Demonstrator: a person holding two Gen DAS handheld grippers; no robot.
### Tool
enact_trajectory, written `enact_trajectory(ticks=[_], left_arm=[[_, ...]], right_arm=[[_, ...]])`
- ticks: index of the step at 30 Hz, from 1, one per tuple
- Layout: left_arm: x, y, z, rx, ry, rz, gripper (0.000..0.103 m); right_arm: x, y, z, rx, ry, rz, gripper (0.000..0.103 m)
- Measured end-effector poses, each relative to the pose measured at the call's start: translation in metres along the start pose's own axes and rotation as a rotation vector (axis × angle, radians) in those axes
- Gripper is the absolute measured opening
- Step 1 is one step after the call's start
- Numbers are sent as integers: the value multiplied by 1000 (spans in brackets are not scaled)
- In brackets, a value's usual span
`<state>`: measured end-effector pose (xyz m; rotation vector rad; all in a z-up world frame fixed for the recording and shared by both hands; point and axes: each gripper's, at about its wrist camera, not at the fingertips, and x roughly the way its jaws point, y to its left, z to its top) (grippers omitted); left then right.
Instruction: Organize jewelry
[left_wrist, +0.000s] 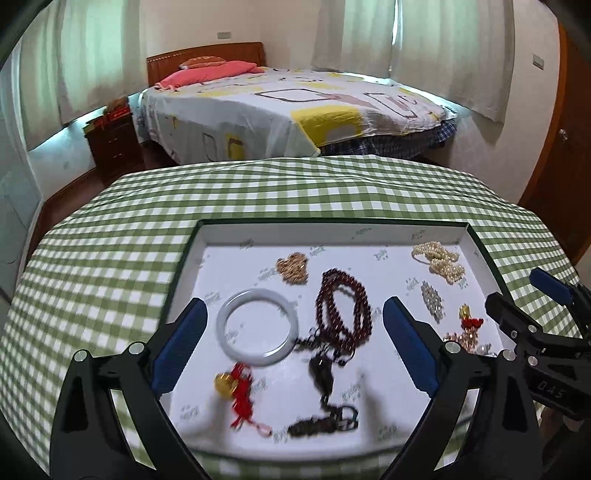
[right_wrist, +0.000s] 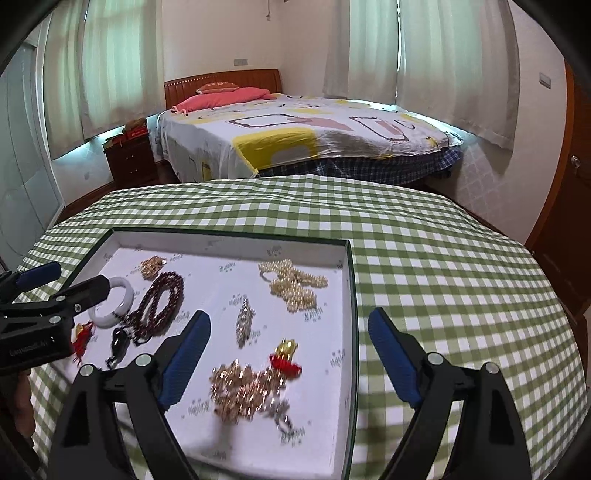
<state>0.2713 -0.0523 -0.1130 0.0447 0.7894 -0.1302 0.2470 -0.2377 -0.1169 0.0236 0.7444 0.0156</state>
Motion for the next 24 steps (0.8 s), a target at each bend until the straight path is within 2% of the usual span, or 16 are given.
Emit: enact_trajectory(ticks=[5, 13, 18, 24], left_arm=[[-30, 3, -9, -7, -33, 24, 95], [-88, 2, -25, -6, -91, 105, 96], [-124, 0, -38, 14, -128, 118, 96], [-161, 7, -53, -11, -145, 101, 96]], right_arm=[[-22, 6, -9, 2, -14, 10, 84], [-66, 13, -20, 6, -50, 30, 85], [-100, 15, -26, 8, -86, 37, 85], [-137, 14, -33, 10, -137, 34, 85]])
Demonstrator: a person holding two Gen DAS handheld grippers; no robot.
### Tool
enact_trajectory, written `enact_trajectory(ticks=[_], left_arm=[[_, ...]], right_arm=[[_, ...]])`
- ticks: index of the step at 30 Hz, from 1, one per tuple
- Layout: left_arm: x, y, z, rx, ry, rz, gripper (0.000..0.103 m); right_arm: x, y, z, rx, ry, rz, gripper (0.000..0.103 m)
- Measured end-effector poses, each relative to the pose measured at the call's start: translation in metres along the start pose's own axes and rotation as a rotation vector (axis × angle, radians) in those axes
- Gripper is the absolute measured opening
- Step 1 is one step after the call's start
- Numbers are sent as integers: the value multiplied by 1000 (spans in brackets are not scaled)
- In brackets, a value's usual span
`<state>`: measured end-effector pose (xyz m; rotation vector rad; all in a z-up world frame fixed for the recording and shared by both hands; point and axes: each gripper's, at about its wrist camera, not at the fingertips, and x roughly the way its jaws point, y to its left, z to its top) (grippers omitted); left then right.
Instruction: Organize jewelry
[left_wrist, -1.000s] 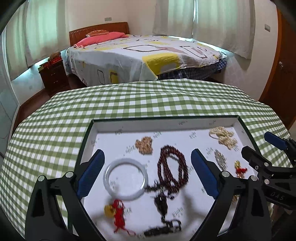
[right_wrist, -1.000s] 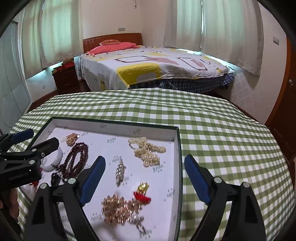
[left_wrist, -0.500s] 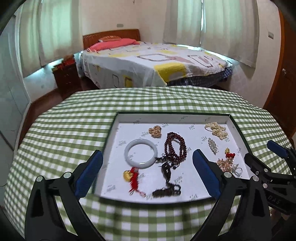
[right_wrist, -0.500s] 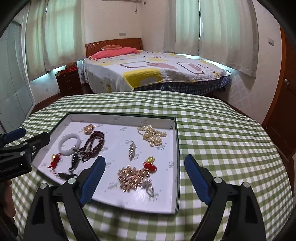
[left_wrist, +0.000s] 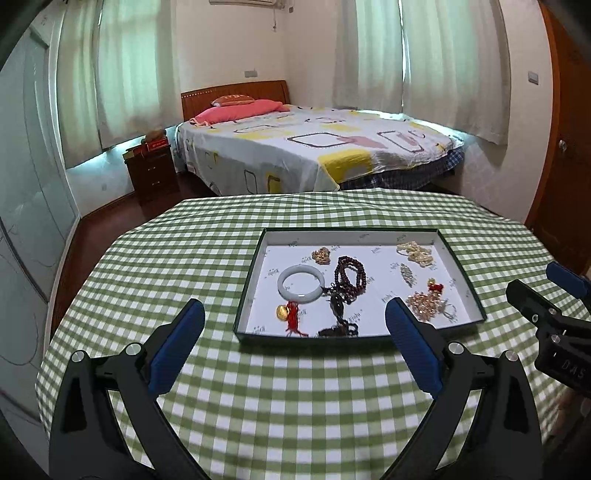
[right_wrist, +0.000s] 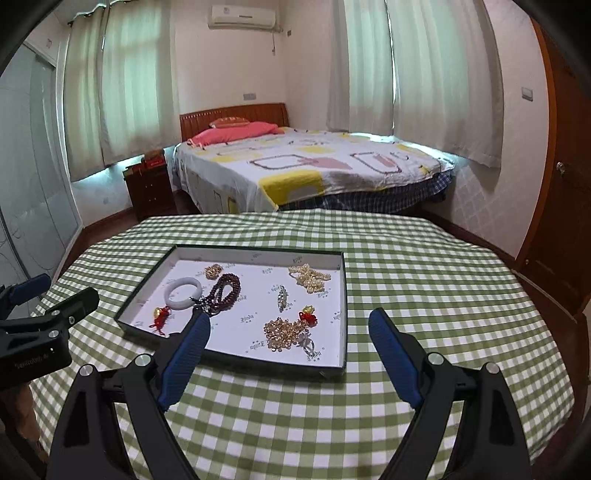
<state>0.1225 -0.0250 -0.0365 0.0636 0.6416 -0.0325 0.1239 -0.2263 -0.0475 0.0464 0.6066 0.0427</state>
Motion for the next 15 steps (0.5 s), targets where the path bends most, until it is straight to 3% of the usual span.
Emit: enact_trajectory(ticks=[15], left_arm=[[-98, 10, 7, -24, -166, 1, 99]], right_arm=[[-78, 4, 2, -13, -119, 1, 85]])
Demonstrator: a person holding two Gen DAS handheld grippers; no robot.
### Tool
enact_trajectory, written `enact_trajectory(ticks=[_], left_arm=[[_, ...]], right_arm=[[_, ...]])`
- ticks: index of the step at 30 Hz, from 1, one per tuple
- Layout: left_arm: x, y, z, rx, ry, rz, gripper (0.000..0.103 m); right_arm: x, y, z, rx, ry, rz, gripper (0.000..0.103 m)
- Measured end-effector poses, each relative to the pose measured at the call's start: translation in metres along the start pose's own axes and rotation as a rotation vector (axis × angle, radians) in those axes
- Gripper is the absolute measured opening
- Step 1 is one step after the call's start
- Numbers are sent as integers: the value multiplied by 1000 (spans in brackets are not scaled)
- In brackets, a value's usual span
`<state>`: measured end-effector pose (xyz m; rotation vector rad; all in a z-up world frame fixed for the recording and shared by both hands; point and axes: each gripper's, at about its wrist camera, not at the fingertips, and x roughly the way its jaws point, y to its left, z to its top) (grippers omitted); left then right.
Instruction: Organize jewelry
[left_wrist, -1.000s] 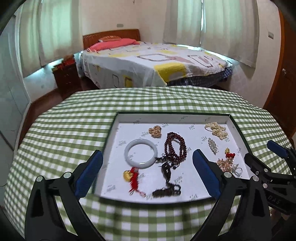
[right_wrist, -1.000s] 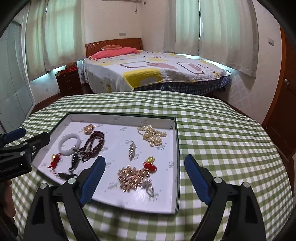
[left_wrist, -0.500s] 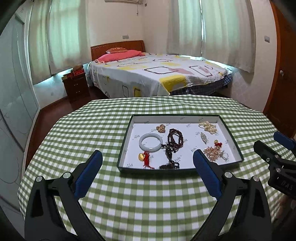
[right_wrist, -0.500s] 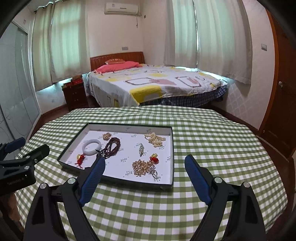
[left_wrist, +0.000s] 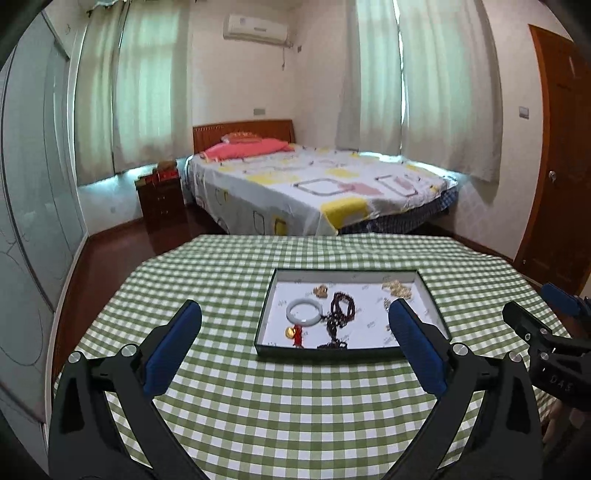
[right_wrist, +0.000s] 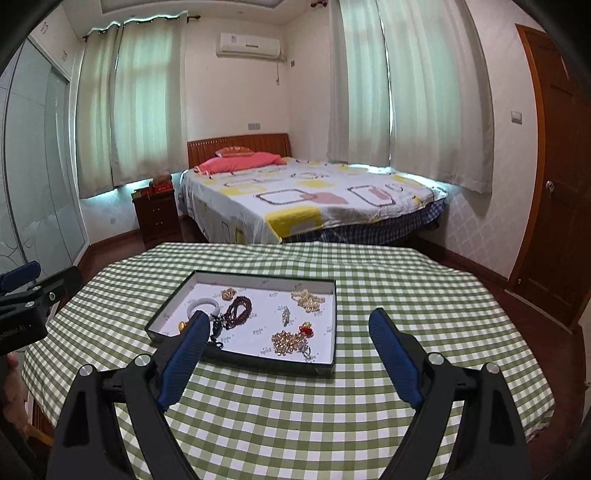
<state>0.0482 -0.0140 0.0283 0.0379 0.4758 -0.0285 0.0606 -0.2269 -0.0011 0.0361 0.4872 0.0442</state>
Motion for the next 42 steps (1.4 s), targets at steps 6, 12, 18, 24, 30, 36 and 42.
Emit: enact_trajectory(ticks=[6, 12, 18, 24, 30, 36, 42], left_arm=[[-24, 1, 5, -6, -41, -6, 99], [-37, 6, 7, -26, -54, -5, 99], [-46, 7, 8, -28, -76, -2, 99], [-47, 6, 7, -28, -73, -7, 99], [-49, 6, 6, -26, -74, -7, 99], [-49, 8, 6, -24, -71, -9, 99], [-48, 8, 6, -27, -67, -10, 99]], right_arm=[[-26, 0, 8, -1, -57, -2, 85], [-47, 2, 14, -12, -105, -10, 85], [-58, 7, 18, -26, -145, -14, 85], [-59, 9, 18, -30, -150, -14, 85], [-60, 8, 18, -30, -154, -12, 85], [-61, 9, 18, -31, -154, -13, 86], [-62, 9, 18, -32, -154, -10, 85]])
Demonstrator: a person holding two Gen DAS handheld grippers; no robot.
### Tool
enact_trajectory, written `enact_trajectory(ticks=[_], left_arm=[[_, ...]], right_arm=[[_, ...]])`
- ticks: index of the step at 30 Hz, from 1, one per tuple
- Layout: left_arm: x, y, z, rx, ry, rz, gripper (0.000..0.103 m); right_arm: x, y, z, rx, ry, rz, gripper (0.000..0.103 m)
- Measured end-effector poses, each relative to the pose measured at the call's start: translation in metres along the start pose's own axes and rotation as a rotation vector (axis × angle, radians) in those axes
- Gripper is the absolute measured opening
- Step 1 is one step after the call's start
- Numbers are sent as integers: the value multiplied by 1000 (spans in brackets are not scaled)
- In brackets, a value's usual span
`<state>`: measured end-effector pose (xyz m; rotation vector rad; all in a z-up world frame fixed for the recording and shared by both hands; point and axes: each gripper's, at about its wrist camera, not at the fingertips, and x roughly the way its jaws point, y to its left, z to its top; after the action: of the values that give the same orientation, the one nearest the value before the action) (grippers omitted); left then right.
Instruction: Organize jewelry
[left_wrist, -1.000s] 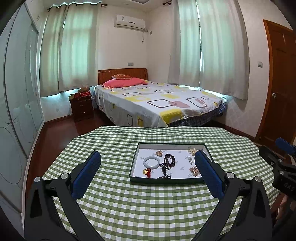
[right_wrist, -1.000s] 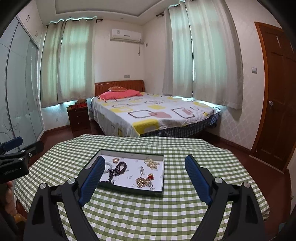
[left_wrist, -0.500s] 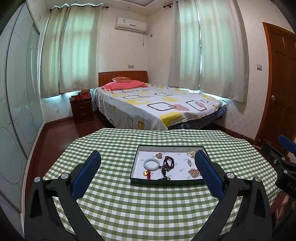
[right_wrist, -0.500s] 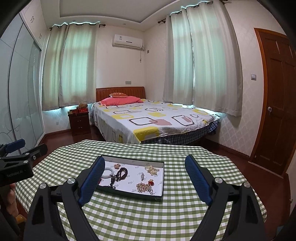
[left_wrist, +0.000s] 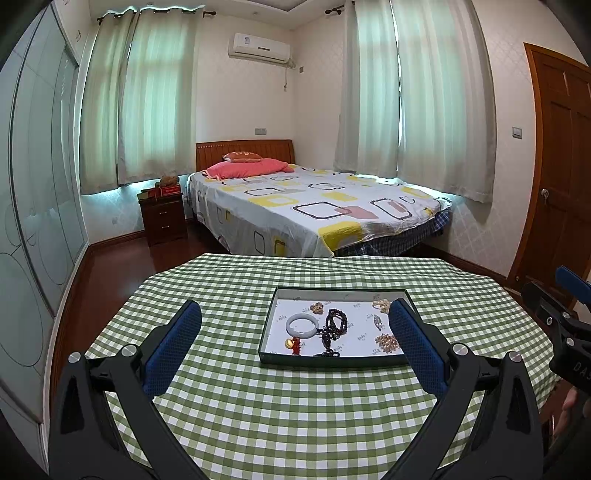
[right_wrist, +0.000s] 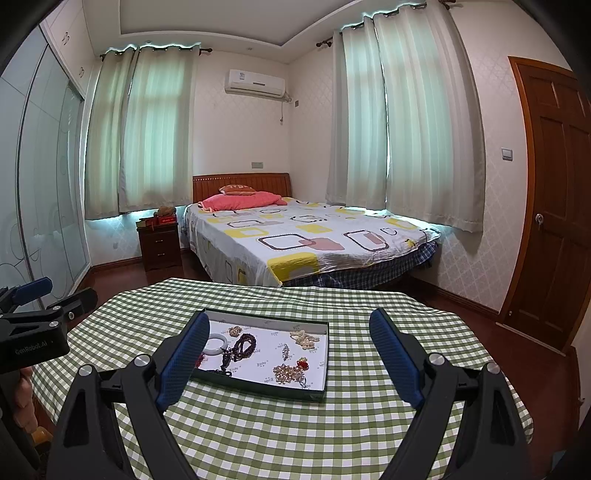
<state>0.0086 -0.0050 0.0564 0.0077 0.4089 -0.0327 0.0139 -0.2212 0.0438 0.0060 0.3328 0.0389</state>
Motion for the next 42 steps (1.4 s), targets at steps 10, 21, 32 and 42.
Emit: enact_trajectory(ticks=[10, 21, 32, 42], left_arm=[[1, 2, -1, -5, 0, 2, 99], [0, 5, -1, -11, 4, 2, 99], [-1, 6, -2, -17, -1, 2, 99], [-1, 8, -4, -35, -1, 14, 99]], right_arm=[[-2, 1, 1, 4, 1, 0, 86], [-4, -1, 3, 0, -6, 4, 86], [-3, 0, 2, -1, -8, 4, 86], [-4, 0, 1, -1, -7, 4, 86]])
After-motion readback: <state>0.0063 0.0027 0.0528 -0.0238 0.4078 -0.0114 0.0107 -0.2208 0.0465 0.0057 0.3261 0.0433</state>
